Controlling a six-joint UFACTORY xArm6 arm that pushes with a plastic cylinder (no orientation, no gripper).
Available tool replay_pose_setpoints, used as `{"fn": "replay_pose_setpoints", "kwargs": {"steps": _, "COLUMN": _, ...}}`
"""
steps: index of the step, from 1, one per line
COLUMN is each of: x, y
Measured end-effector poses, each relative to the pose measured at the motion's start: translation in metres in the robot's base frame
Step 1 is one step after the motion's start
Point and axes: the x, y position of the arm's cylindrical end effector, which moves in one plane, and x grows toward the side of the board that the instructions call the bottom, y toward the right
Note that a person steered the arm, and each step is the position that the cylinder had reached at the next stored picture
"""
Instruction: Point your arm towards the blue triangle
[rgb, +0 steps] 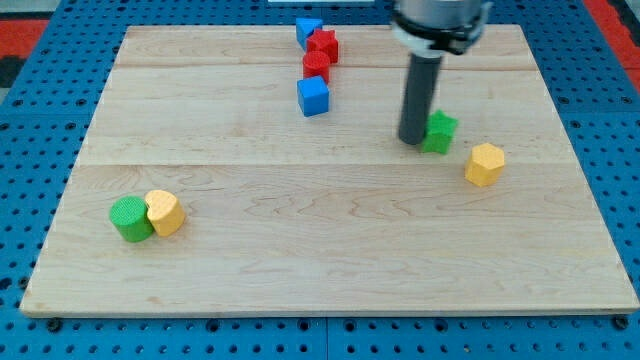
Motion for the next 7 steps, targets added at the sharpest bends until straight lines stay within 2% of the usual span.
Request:
{"fn": "replay_pose_setpoints", "kwargs": {"steps": 1, "x": 0.000, "y": 0.016}}
{"fn": "replay_pose_setpoints", "kwargs": {"steps": 3, "x": 0.000, "y": -0.060}}
{"fn": "replay_pose_setpoints", "kwargs": {"steps": 5, "x": -0.002, "y": -0.063}}
{"fn": "replay_pose_setpoints", "kwargs": {"steps": 7, "x": -0.041, "y": -0.064}}
